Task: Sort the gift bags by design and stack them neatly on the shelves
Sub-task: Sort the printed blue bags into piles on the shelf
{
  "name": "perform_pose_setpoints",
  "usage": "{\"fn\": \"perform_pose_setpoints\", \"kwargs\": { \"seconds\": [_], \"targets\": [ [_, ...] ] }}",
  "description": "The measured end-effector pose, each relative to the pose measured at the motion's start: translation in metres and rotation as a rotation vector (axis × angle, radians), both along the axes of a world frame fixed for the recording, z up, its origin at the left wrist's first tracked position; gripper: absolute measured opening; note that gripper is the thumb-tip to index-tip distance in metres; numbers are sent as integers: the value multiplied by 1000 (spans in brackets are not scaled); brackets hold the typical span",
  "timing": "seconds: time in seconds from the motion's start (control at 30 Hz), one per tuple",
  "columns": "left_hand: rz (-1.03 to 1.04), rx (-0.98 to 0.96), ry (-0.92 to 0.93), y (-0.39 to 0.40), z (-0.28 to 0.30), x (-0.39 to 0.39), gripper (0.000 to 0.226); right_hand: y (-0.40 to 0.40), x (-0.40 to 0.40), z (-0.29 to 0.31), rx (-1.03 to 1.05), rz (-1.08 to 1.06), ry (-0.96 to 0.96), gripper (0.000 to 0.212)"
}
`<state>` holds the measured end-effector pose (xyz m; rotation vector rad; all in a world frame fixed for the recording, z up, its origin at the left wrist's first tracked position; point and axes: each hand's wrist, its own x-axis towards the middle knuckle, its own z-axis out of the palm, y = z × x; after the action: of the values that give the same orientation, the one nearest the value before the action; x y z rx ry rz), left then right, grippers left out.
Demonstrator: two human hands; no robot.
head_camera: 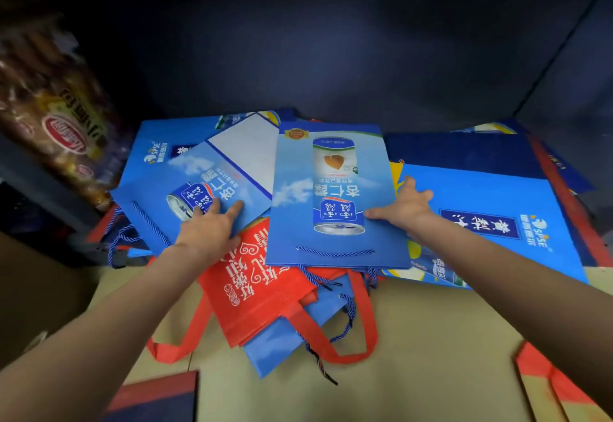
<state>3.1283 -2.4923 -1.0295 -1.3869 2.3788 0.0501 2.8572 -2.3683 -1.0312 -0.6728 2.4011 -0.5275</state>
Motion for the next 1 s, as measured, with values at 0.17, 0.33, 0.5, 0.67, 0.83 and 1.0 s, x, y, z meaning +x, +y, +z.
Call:
{"fn": "perform_pose_setpoints", "kwargs": {
  "seconds": [0.17,0.33,0.5,0.67,0.83,1.0],
  "targets": [
    [-138,-31,-24,3,12,-6,56,-9,21,4,60,-14,-3,105],
    [-180,-44,25,-1,34,-7,45,2,-2,31,-544,-206,-443,67],
    [-98,-34,140,2,57,-12,45,63,-77,87,-716,-168,-275,43],
    [-33,-106,401,37,94,-64,37,128,-101,62,-552,-291,-388,36],
    [-139,188,647,113,76,-169,46,134,-88,25,-554,-414,-588,39],
    [-77,352,804,120,35,-212,39,146,-85,35,-569,-491,-646,18]
  ]
}}
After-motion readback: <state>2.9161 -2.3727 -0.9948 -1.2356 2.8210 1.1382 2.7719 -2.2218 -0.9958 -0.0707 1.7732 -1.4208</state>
